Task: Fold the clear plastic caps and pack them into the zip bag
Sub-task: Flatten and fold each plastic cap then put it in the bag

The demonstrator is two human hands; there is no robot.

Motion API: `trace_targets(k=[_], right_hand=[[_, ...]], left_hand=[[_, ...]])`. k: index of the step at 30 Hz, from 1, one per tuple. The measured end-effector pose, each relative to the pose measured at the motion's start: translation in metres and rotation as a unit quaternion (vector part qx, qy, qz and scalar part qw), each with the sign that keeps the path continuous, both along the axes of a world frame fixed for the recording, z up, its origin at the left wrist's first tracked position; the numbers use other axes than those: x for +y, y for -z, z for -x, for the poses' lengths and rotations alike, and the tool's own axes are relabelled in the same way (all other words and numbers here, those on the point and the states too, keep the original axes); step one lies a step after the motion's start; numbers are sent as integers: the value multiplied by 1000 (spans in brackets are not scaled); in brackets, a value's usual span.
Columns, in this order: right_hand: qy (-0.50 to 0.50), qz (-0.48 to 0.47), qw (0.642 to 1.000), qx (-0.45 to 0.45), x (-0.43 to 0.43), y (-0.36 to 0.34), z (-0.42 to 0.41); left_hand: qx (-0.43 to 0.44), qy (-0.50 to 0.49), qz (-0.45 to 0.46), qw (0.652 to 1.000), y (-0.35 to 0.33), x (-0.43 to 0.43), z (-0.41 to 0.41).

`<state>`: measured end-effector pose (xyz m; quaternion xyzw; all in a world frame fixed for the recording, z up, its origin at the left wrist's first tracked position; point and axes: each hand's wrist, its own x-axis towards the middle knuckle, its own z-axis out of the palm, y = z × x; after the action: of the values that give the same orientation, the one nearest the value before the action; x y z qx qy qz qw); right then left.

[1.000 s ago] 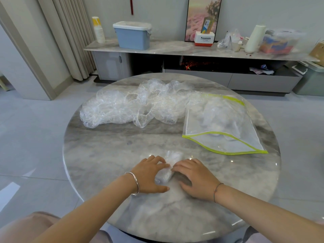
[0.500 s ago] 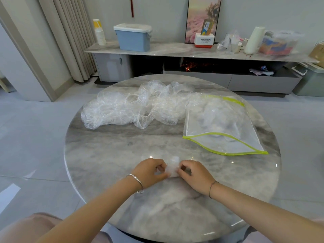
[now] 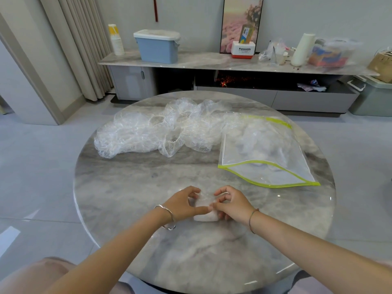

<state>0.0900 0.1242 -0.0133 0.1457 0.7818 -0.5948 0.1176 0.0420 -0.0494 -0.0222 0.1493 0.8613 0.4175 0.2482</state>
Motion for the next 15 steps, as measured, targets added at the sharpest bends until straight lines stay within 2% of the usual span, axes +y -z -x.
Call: trace_targets(k=[2, 7, 12, 15], right_hand=[[-5, 40, 999, -2, 2, -10, 0], [0, 107, 994, -15, 10, -25, -7], [23, 201, 977, -67, 28, -37, -13], [53, 205, 977, -28, 42, -38, -17]], left_hand=[[-36, -15, -54, 998, -2, 1, 3], [-60, -77, -149, 984, -11, 13, 3], [15, -73, -233, 970, -22, 38, -4], [52, -43, -250, 966, -34, 56, -3]])
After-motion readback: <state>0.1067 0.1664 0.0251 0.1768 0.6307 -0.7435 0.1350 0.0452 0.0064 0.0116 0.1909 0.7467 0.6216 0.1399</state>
